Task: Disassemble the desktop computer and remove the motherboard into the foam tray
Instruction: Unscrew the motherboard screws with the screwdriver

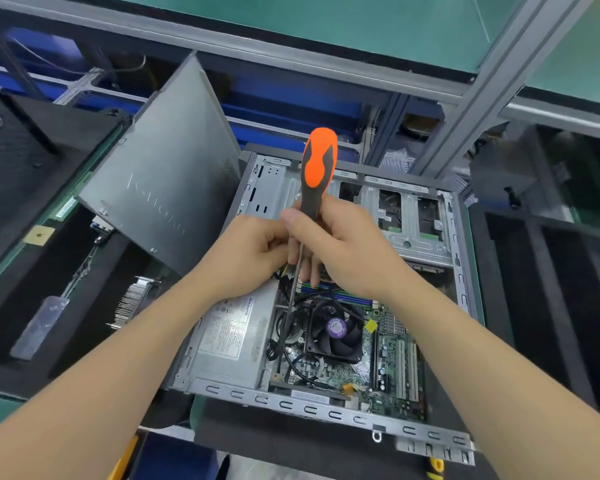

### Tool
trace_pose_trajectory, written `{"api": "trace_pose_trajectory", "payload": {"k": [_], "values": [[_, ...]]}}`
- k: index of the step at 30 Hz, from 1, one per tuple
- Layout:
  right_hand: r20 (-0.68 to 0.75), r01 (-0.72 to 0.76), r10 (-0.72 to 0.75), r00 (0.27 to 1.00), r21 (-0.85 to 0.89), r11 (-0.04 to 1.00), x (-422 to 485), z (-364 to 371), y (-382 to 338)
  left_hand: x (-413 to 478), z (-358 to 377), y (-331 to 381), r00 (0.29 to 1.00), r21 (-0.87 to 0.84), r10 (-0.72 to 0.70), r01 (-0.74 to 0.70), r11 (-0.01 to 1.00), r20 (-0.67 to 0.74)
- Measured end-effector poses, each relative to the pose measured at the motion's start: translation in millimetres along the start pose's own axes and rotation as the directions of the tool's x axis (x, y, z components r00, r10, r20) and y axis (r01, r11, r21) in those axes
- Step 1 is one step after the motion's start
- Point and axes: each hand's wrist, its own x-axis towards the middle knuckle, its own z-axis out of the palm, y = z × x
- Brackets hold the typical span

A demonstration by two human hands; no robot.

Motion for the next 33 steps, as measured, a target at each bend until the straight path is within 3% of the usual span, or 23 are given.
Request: {"api": "trace_pose_trajectory", "payload": {"k": [11,18,22,27,33], "values": [[-0.108,0.023,-0.014,0.994,0.082,0.996,-6.3,-24.3,-20.9,-0.3,-2.9,2.8,0.993,-0.004,-0.021,0.021,1.000,0.113],[-0.212,0.100,-0.083,0.974,0.070,0.992,-30.0,-61.3,-51.6,-8.6,-6.5,12.9,0.952,0.010,-0.036,0.034,0.999,0.305],[-0.310,0.137,-0.107,0.945,0.078,0.987,-48.1,-88.8,-67.5,-11.8,-3.5,21.1,0.917,0.130,-0.005,-0.051,0.990,0.399],[-0.456,0.171,-0.119,0.882,0.074,0.983,-69.6,-115.8,-77.4,-6.7,14.3,37.7,0.903,0.319,0.025,-0.178,0.931,0.430],[-0.541,0.191,-0.136,0.830,0.047,0.980,-90.6,-131.5,-80.2,0.4,30.3,47.8,0.918,0.212,-0.001,-0.091,0.973,0.397]]}}
